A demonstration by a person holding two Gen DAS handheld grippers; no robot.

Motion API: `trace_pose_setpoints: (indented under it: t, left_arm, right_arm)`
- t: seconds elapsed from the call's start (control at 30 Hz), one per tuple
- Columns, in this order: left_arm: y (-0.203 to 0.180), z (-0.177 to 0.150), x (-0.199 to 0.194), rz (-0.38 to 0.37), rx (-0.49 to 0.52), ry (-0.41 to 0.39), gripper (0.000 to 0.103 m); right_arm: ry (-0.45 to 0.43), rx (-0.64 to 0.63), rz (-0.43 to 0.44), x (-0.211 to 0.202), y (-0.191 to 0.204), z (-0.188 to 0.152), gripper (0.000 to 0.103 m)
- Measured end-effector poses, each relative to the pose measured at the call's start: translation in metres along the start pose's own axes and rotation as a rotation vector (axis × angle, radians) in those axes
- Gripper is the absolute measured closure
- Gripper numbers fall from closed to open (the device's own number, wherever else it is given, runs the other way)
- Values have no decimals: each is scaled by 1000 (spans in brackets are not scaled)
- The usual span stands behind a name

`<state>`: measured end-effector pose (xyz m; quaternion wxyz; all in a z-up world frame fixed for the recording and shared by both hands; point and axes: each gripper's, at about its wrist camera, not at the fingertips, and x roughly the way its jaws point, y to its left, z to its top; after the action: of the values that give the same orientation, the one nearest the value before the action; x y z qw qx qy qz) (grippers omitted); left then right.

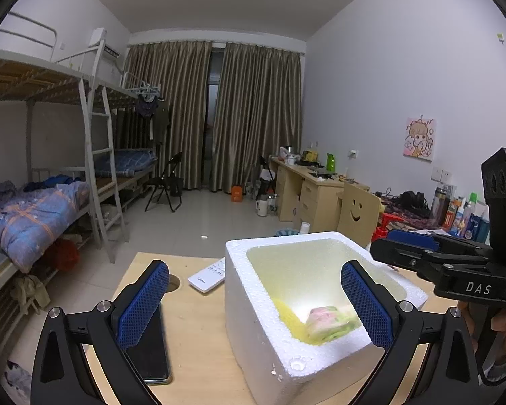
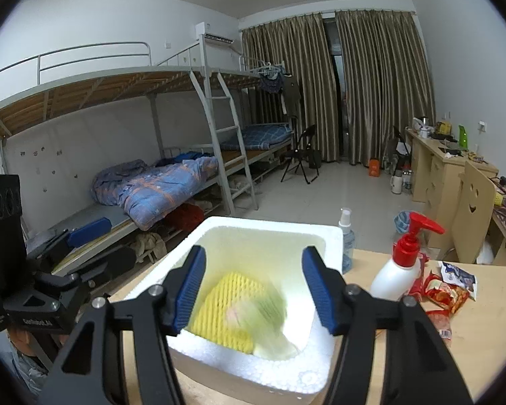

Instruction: Organize soft objects

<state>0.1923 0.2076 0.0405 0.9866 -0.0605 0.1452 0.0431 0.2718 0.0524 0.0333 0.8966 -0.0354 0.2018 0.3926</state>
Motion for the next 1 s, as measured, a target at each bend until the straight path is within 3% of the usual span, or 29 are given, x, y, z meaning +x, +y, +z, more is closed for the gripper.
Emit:
trace_pose_setpoints:
  t: [0.27,0.33,0.5,0.6,1.0]
  left_arm:
    - [-7,4,-6,-5,16,1,1]
    - [-10,6,-10,2,17,-4,1]
    - [-22,7,-30,16,18,-13,1]
    - [-36,7,-41,29,35,-15,1]
    - [-89,4,-108,26,65,-71,1]
  right_arm:
    - [-9,16,-34,-15,-2,-3,39]
    - [-16,14,-52,-22,-2,-5,35]
    - [-78,45,-83,-58,-7,-7,7]
    - [-109,61,-106,-78,-10,-8,0]
    - [-171,36,-138,-149,-3,-27,0]
